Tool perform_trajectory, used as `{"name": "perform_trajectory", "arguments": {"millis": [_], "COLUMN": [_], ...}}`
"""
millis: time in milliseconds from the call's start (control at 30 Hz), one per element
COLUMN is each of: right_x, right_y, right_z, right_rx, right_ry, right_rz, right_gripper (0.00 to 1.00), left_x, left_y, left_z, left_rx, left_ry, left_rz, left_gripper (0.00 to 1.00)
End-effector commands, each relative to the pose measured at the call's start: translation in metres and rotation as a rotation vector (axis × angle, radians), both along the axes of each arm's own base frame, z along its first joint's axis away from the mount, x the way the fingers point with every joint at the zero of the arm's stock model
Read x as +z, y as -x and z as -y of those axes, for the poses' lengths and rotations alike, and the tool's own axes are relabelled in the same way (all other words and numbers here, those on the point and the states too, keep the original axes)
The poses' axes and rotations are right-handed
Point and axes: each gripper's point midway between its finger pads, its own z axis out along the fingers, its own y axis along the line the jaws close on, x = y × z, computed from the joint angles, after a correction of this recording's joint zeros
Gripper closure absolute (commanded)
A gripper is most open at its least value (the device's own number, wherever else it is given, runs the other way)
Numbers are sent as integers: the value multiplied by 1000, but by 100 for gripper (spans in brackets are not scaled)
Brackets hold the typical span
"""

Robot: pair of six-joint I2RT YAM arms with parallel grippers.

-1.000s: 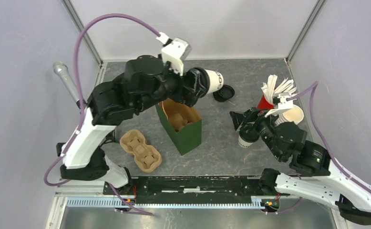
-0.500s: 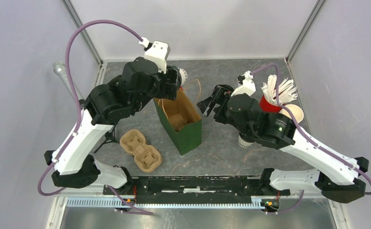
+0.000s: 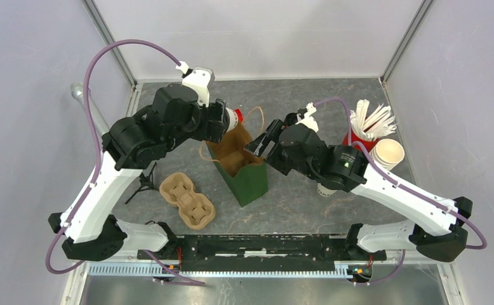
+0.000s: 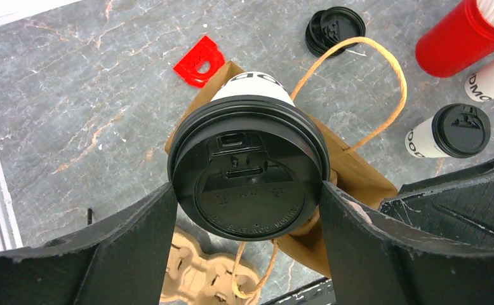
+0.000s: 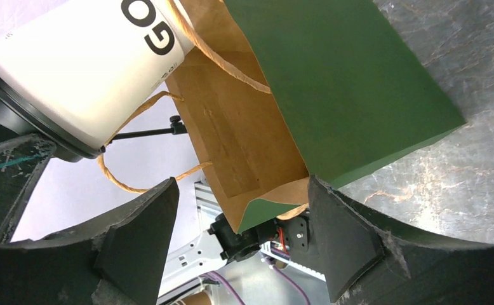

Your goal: Pack the takeout coffee

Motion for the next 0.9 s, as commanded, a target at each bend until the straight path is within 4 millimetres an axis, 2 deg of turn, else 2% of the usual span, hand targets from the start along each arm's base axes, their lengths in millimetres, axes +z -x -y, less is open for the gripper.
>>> {"name": "perform_trajectory", "arguments": {"millis": [0,167,333,533,700,867], "right_x": [2,-6,2,2,32,46], "right_y": [9,21,21,30,20,19], "right_z": [-8,-10,9,7,4,9], "right_rx": [1,15,-39,-36,-50,-65], "right_ry": [-41,-19,4,-14,-76,-85], "right_rz": [-51,-111,-94,-119,-40,-19], "right_gripper": [19,20,20,20,20,20], "left_x": [6,13,14,9,11,15], "left_y": [12,12,10,8,8,7], "left_z": [-4,-4,-4,3,4,0], "left_rx": [-2,-11,-21,-43,-50,-43], "left_ry": [53,42,21,22,19,13], "left_rz": [-22,-19,-7,-18,-10,6], "left_gripper": [42,43,43,43,43,44]}}
